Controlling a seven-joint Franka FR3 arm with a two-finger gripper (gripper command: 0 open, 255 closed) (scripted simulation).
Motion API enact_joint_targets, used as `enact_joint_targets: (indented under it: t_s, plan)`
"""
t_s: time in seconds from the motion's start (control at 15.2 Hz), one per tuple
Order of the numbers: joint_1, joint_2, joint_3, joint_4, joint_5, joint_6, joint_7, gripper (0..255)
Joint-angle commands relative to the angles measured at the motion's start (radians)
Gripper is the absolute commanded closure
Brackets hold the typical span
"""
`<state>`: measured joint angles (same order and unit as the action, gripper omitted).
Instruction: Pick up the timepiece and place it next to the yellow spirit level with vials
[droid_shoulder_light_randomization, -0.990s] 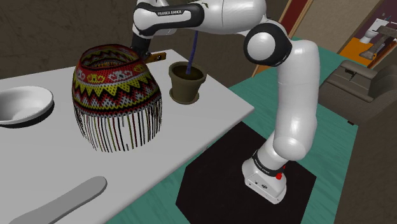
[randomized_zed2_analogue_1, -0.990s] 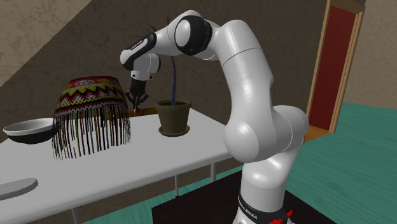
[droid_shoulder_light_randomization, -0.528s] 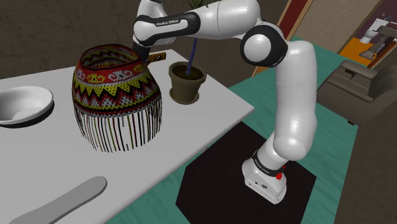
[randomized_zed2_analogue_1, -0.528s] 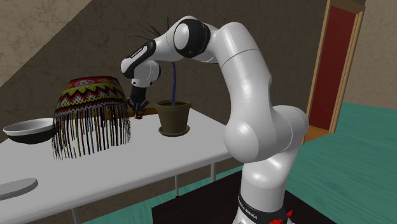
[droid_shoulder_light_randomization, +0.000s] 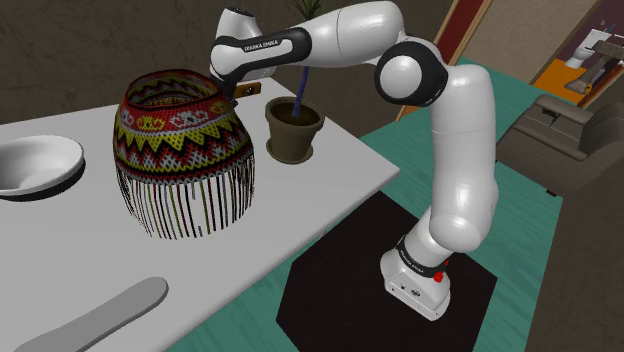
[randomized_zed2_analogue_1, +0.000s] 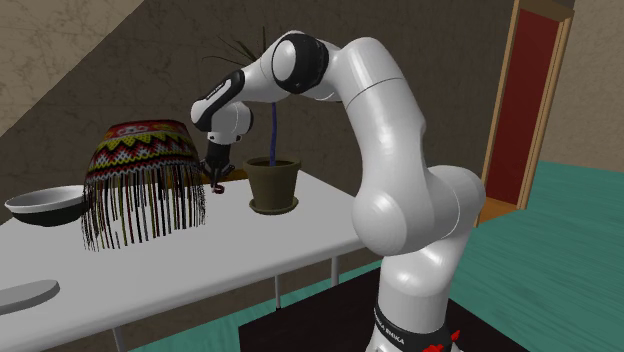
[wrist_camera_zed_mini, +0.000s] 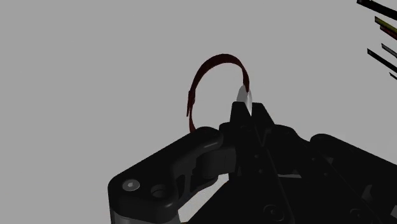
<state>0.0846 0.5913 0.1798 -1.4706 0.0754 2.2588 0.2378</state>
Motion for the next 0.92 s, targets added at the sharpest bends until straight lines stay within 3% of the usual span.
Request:
enact_joint_targets:
  t_s: [0.0,0.2,0.26,0.59,0.86]
  plan:
    - [0.0,0.0,0.0,0.0,0.0,0.001,0.0,255]
    - [0.0,0.0,0.0,0.0,0.0,0.0,0.0,255]
    - [0.0,0.0,0.0,0.0,0.0,0.0,0.0,0]
    - [0.0,0.0,0.0,0.0,0.0,0.0,0.0,0]
    - [-0.017,-0.076,0.003,0.004,0.009,-0.081,-0.005,0]
